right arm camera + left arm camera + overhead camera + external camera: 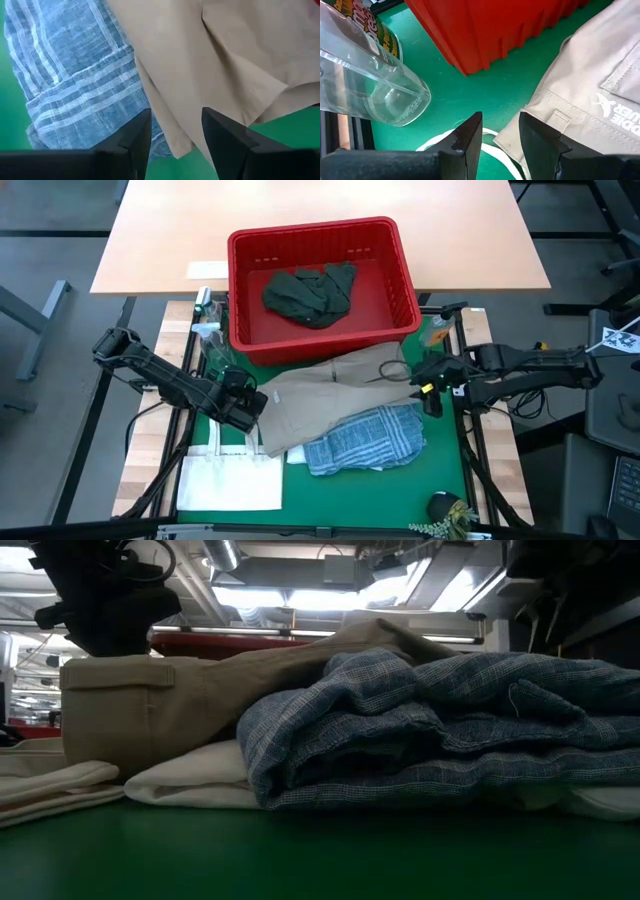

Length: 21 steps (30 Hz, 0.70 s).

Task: Fold Laundry from Bin
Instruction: Fold the light brown shorts

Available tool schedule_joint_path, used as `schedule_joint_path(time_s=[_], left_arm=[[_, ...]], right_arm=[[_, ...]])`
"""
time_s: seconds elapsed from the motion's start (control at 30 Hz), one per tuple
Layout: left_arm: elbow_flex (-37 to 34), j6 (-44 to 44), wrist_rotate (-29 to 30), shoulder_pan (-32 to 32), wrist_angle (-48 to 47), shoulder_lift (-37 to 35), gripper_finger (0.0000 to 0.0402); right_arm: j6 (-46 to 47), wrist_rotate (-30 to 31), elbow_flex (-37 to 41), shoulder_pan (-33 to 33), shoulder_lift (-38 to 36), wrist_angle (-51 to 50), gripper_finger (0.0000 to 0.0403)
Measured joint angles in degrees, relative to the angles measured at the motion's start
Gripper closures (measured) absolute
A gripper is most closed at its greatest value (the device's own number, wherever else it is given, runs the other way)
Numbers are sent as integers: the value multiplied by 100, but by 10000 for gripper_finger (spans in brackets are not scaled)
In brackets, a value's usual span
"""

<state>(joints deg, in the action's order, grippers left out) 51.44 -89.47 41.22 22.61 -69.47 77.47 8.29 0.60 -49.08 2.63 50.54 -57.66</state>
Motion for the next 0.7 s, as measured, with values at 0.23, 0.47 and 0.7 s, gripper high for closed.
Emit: schedule_joint_path(time_s=[0.23,0.47,0.7], left_arm=[[0,0,8,0,15,0,278],[2,2,8,0,18,0,278],[2,0,8,0,18,0,278]], right_arm=[[-4,81,224,126,308,150,228],[-305,-288,400,112,636,417,228],[-428,-251,393,112,634,697,228]])
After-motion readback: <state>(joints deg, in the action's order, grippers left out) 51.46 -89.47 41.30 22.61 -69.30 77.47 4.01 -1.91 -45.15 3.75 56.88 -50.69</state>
